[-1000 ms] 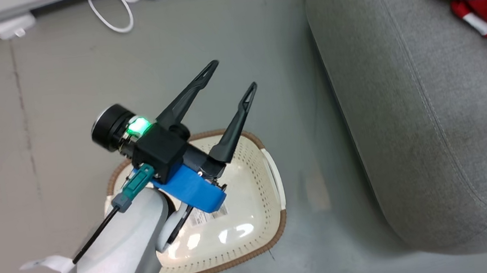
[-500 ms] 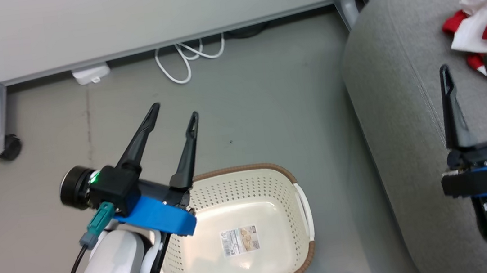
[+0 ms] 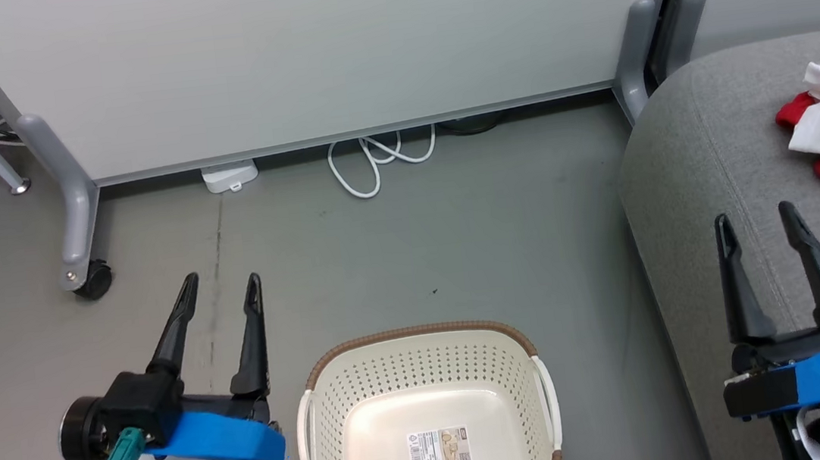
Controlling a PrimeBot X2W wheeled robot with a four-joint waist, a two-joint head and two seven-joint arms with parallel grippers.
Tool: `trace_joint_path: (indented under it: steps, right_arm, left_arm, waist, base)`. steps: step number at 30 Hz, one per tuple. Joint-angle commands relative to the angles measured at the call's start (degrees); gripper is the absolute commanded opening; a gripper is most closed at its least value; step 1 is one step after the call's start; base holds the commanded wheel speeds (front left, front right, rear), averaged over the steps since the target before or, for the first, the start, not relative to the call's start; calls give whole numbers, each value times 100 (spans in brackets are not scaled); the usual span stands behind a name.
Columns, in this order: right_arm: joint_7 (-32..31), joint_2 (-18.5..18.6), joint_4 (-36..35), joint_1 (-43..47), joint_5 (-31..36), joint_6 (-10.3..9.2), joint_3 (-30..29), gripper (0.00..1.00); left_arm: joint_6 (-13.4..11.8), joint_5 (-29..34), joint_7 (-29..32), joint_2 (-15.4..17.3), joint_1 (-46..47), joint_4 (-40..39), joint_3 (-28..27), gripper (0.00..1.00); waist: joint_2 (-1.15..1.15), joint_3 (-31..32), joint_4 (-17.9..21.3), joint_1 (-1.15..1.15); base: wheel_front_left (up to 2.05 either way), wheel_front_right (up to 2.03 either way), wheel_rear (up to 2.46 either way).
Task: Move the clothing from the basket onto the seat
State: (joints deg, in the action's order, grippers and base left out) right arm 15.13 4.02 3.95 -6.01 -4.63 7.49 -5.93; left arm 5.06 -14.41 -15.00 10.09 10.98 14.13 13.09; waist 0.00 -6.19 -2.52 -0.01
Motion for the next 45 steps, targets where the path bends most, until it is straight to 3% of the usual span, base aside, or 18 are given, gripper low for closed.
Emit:
trace_joint_path:
  steps: [1, 17, 45]
  right_arm:
    - [2, -30, 47, 107, -13, 1, 24, 100]
    - [2, -115, 370, 465, -182, 2, 176, 100]
    - [2, -116, 686, 554, -480, 2, 384, 100]
  left_arm:
    - [-8, 50, -26, -34, -96, 7, -113, 100]
    - [140, 347, -26, -417, -879, -195, -1002, 100]
    - [254, 552, -26, -614, -1091, -132, -1311, 100]
  waist:
    - [0, 96, -23, 1]
    - [0, 598, -46, 1]
    - [0, 763, -66, 1]
  base:
    - [0, 0, 0]
    - [0, 0, 0]
    - [0, 0, 0]
